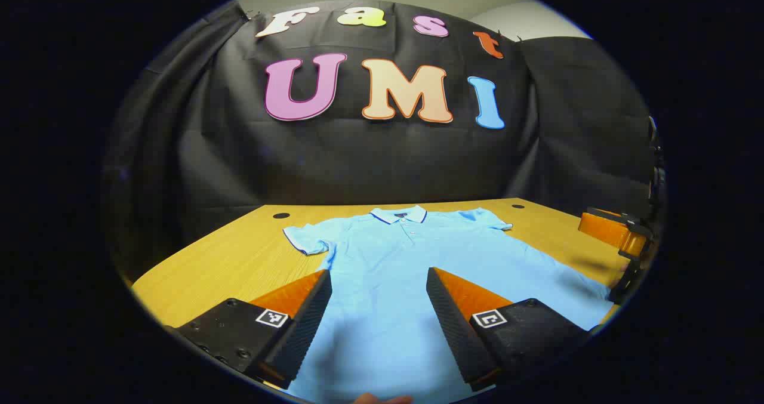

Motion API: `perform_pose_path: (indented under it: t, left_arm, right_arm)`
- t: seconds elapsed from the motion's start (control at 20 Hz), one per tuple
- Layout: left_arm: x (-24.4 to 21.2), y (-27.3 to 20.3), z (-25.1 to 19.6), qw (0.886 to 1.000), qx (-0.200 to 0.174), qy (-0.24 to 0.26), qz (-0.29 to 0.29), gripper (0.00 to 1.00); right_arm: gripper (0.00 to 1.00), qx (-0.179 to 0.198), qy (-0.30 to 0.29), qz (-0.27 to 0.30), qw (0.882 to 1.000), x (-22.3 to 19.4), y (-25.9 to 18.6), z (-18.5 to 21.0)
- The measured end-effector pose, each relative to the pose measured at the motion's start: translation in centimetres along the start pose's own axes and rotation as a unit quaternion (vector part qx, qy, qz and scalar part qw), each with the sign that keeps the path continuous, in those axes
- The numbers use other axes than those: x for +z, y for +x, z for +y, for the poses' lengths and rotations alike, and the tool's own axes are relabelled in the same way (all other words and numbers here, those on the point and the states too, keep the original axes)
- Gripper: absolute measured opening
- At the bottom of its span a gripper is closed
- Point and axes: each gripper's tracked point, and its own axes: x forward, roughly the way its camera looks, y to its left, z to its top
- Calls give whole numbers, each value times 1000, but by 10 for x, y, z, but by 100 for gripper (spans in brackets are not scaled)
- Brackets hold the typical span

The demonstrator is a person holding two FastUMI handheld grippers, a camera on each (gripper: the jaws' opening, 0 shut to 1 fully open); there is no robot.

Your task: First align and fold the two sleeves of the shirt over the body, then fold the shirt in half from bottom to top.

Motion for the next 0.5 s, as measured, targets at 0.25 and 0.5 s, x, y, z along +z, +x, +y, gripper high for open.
perform_pose_path:
  t: [0.25, 0.5]
  left_arm:
    - [-1, 1, 1, 1000, 3, -1, 1, 95]
    - [-2, 2, 2, 1000, 5, -5, 2, 95]
  right_arm:
    - [98, 1, 0, 3, 1000, -4, 1, 1]
    - [98, -1, -1, 0, 1000, -2, 0, 1]
